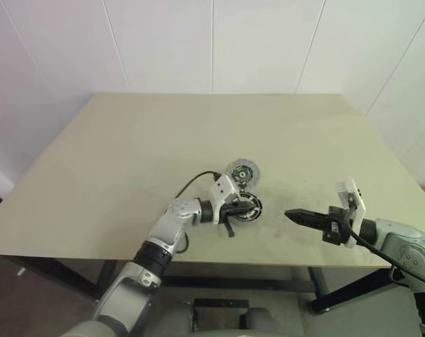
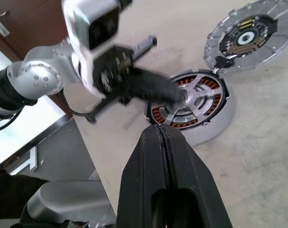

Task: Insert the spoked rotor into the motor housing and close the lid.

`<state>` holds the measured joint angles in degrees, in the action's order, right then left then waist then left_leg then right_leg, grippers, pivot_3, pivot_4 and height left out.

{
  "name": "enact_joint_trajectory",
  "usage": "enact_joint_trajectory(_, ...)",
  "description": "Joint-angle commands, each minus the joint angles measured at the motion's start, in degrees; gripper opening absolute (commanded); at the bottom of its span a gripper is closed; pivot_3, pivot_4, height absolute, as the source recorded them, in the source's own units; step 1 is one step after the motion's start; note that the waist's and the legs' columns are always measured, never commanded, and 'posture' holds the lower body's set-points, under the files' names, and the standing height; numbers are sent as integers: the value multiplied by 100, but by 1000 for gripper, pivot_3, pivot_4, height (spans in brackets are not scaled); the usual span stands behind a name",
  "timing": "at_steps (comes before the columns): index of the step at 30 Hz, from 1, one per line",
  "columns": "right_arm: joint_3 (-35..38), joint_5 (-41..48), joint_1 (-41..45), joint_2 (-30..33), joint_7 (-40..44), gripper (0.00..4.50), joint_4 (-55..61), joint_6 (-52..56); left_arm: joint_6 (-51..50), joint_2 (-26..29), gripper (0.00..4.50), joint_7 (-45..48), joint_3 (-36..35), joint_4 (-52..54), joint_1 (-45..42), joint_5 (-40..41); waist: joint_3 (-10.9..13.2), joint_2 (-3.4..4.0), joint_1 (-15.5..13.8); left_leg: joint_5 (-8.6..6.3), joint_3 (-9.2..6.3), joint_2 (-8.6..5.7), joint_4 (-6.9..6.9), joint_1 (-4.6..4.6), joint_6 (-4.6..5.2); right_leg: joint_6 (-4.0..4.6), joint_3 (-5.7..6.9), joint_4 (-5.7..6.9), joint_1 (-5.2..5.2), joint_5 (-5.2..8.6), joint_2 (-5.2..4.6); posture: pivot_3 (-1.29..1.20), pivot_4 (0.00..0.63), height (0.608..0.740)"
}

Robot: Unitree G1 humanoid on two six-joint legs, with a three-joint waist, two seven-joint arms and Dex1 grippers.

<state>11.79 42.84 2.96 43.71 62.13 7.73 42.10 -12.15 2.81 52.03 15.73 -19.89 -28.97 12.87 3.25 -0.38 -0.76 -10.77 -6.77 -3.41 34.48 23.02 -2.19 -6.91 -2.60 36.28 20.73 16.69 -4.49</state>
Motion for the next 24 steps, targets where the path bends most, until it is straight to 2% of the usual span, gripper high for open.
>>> enact_joint_trajectory(1,25,2,127,-9,31,0,72,-95,-119,-114,27,13,-197,327,-66,287,0,0,-3,-1,0,0,0,1,2,0,0,-1,0,0,0,0,0,740)
enact_joint_trajectory(12,8,-90,175,13,48,0,54,-143,-331,175,27,-483,227,-120,-61,-550,-1,1,3,-3,1,-10,11,1,6,-2,0,-1,-3,-1,3,0,0,740)
enact_joint_trajectory(16,-20,-126,194,20,65,0,59,-154,-632,398,27,-381,489,-237,11,-801,-3,4,2,-12,0,-8,31,1,15,-2,1,-1,-14,-1,2,0,0,740)
enact_joint_trajectory(21,-117,-159,336,25,87,0,119,-179,-532,452,27,-371,485,-94,167,-757,-11,15,26,-23,2,-2,35,-22,2,-15,1,-3,-37,9,1,0,0,740)
enact_joint_trajectory(24,-234,-154,579,-35,-9,0,323,-198,-205,376,27,-263,95,361,351,-302,-16,27,29,-24,3,2,33,-26,1,-22,0,-4,-37,14,-2,0,0,740)
